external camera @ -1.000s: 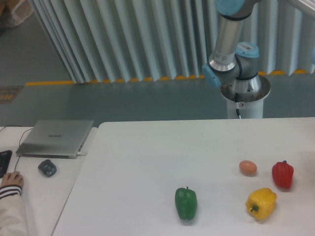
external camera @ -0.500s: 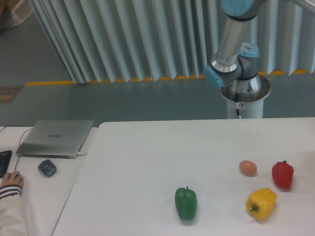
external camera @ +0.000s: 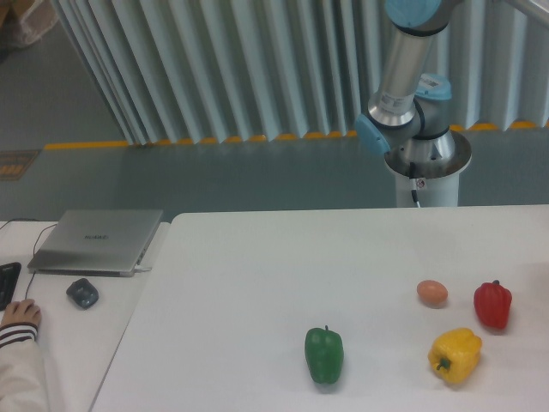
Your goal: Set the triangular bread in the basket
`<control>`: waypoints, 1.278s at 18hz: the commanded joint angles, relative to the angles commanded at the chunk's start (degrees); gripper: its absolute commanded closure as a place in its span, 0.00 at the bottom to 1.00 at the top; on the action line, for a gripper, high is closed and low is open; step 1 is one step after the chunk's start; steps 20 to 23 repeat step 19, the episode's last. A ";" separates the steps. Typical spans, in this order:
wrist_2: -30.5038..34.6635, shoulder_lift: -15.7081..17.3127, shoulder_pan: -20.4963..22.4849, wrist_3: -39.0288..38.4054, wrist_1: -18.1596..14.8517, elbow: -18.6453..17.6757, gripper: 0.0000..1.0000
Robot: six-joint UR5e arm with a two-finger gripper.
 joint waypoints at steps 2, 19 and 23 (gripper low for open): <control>0.09 0.18 -1.60 -2.83 -0.09 -0.09 0.00; 8.09 2.02 -20.14 -21.81 -4.57 -0.70 0.00; 8.09 2.02 -20.14 -21.81 -4.57 -0.70 0.00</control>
